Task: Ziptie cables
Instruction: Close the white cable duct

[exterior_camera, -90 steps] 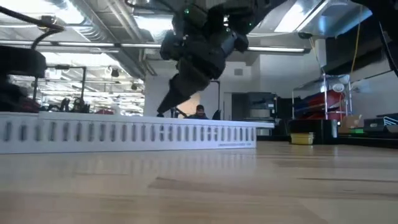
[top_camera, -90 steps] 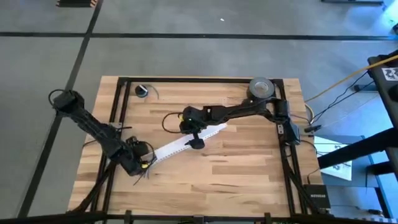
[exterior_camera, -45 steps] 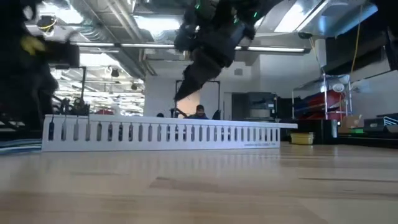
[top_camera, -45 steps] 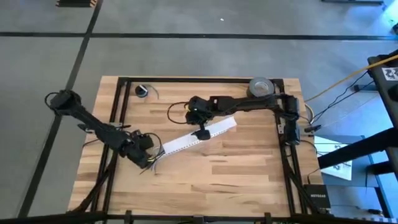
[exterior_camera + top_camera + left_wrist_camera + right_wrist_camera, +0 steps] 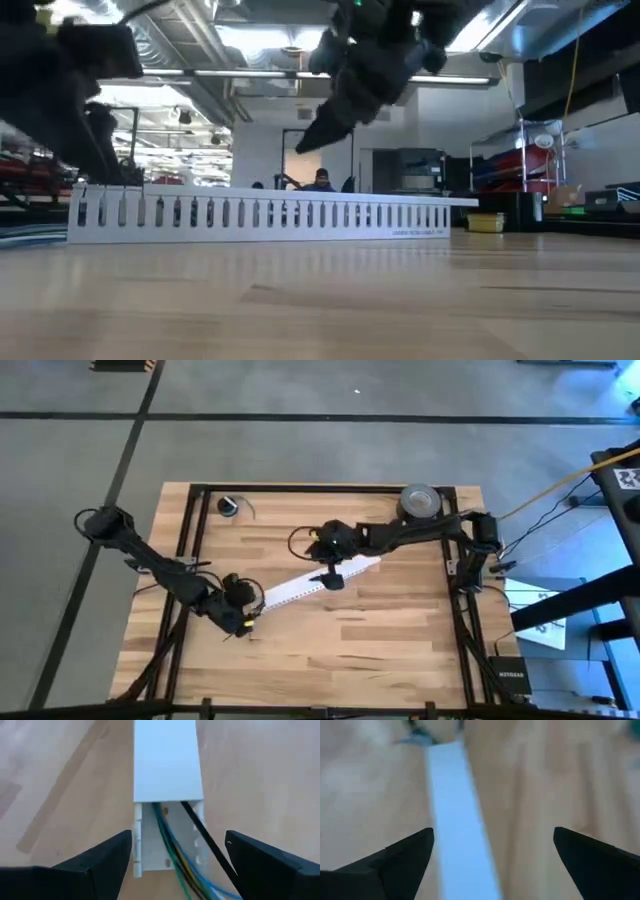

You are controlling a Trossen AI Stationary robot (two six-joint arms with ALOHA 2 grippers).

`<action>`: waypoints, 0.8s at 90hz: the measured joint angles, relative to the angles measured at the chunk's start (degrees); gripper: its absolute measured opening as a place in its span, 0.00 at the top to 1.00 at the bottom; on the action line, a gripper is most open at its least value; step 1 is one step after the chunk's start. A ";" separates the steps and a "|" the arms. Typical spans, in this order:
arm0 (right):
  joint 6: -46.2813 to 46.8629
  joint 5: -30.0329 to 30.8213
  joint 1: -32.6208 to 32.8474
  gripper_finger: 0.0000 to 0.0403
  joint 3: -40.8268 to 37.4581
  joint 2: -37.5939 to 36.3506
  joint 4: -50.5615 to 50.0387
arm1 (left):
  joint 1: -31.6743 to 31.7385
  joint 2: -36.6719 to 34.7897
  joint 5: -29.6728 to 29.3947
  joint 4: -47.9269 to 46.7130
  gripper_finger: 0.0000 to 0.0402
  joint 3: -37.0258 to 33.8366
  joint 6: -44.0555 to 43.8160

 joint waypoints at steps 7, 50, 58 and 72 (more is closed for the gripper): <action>0.06 2.54 0.73 0.01 -2.67 -0.04 4.78 | 1.52 1.58 0.20 0.82 0.24 0.00 1.70; 0.07 0.54 2.65 0.01 -3.49 4.47 8.88 | 5.65 2.32 4.29 4.23 0.29 0.02 5.20; 0.10 -2.55 2.65 0.01 -3.49 4.51 10.61 | 5.82 2.32 5.05 4.44 0.36 0.02 5.26; -0.69 -6.77 2.67 0.01 -3.41 5.06 13.19 | 5.84 2.31 5.17 4.41 0.42 0.02 5.61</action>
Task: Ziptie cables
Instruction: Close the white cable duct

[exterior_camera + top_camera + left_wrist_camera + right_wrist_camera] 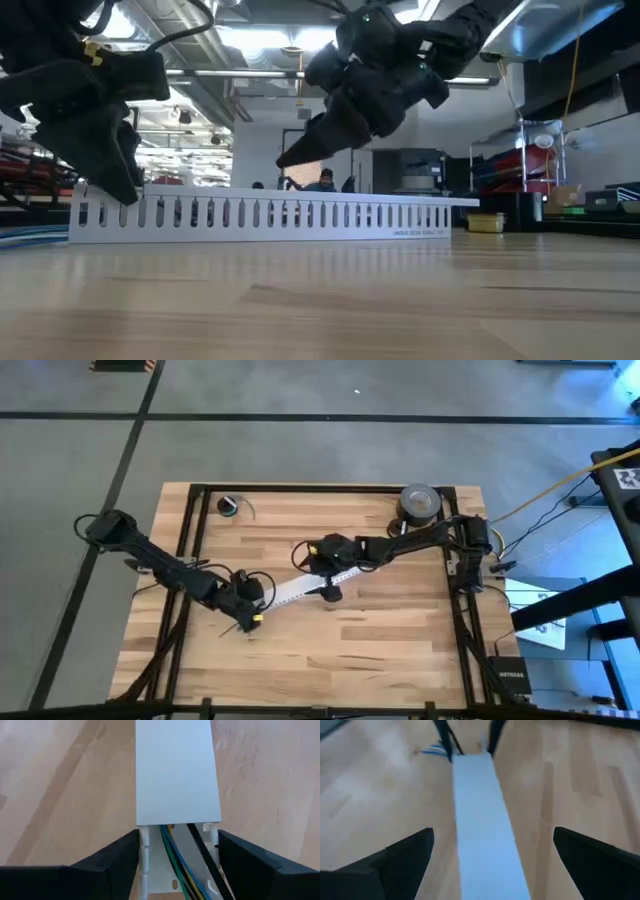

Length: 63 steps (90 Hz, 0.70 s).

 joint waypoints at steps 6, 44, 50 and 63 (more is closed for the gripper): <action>-0.20 -1.59 0.00 0.01 -0.06 0.24 -0.23 | 0.00 -0.01 -0.01 0.01 0.42 0.00 0.00; -2.40 0.73 -0.10 0.01 -0.03 5.70 1.97 | -0.01 -0.03 -0.08 -0.18 0.42 0.00 -0.96; -2.38 0.76 -0.50 0.02 -0.06 5.72 1.78 | -0.02 -0.03 -0.10 -0.18 0.42 0.00 -1.11; -2.34 -0.64 -0.87 0.09 -0.01 5.68 1.93 | -0.02 -0.06 -0.08 -0.22 0.42 0.00 -1.16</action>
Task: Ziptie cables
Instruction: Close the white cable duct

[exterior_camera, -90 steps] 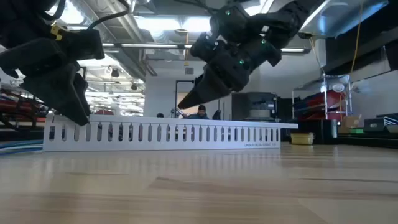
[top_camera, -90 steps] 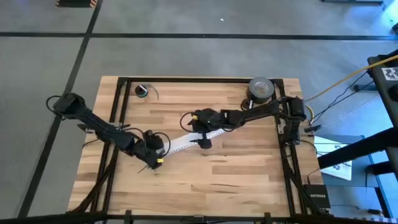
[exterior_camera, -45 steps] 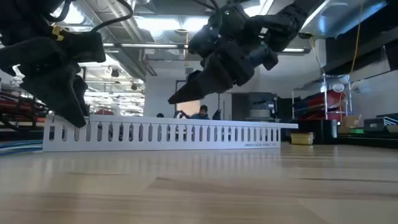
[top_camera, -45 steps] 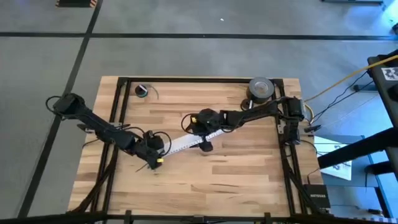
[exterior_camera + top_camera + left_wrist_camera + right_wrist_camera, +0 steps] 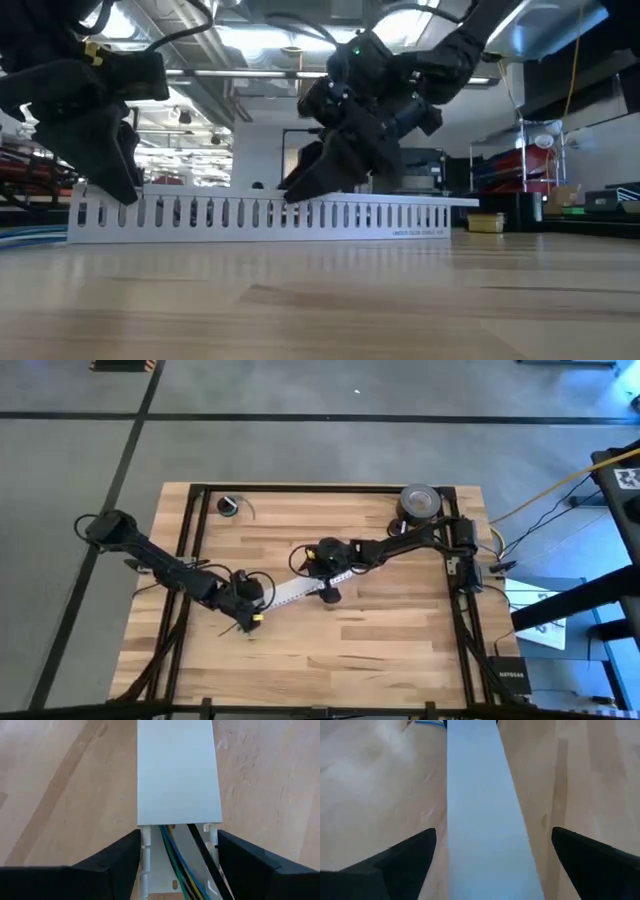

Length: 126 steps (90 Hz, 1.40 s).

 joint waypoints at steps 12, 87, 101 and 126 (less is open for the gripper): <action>-0.02 -0.41 0.00 0.21 0.00 0.00 -0.30 | 0.00 0.00 0.00 0.00 0.42 0.00 -0.26; 1.98 -4.95 1.58 0.46 10.24 6.96 -3.47 | -0.15 -0.04 4.44 -1.58 0.42 -0.13 1.38; 3.13 -4.16 2.67 0.46 13.72 8.82 -5.01 | -0.11 -0.02 5.40 -1.74 0.42 -0.17 1.08; 4.07 -0.25 6.14 0.46 18.91 12.36 -4.68 | -0.73 -0.04 9.14 -4.88 0.42 0.07 -1.94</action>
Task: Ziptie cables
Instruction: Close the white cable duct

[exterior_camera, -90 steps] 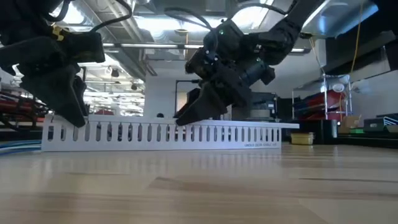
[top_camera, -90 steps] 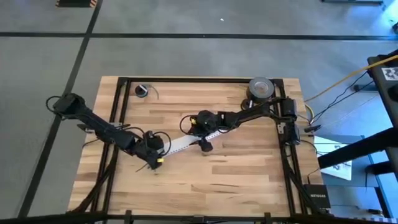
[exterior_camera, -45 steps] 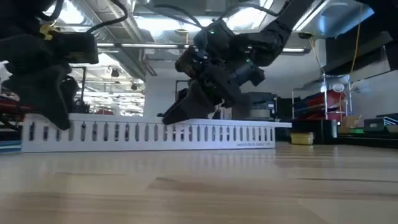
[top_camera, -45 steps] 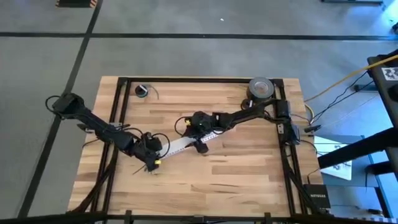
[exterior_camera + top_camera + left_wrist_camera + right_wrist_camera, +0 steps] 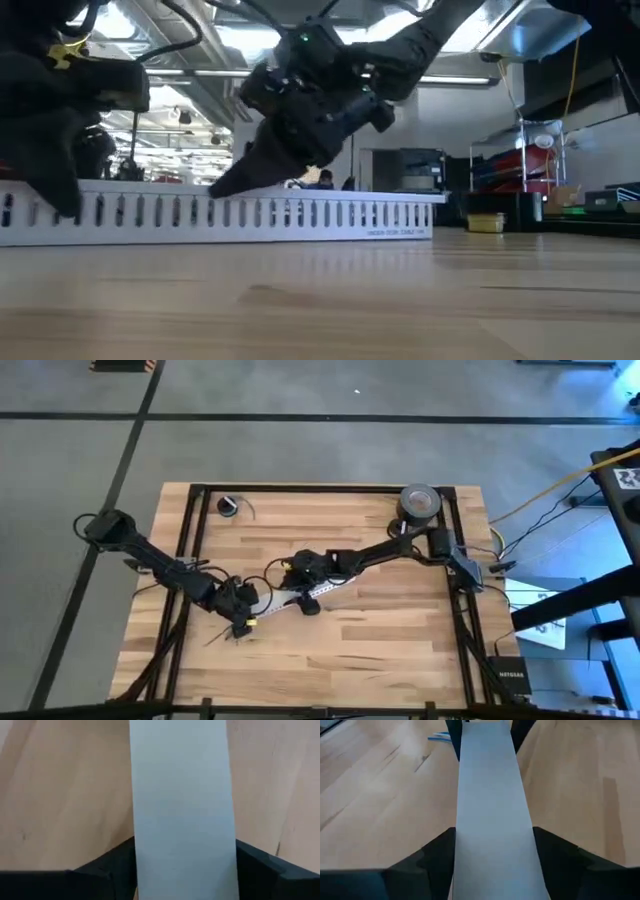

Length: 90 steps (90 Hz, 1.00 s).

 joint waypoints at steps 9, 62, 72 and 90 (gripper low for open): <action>0.74 -0.05 0.44 0.46 1.32 0.53 -0.44 | -0.46 0.00 0.18 -0.28 0.42 0.00 -0.29; 1.24 -1.21 1.35 0.44 5.79 3.40 -0.15 | -0.36 0.09 0.96 -0.31 0.42 -0.07 0.08; 1.24 -3.13 1.37 0.44 5.79 3.44 -0.01 | -0.32 0.11 0.94 0.04 0.42 -0.07 0.14; 0.40 -1.66 1.42 0.42 5.87 3.40 -1.11 | -0.32 0.11 0.92 0.46 0.42 -0.07 1.08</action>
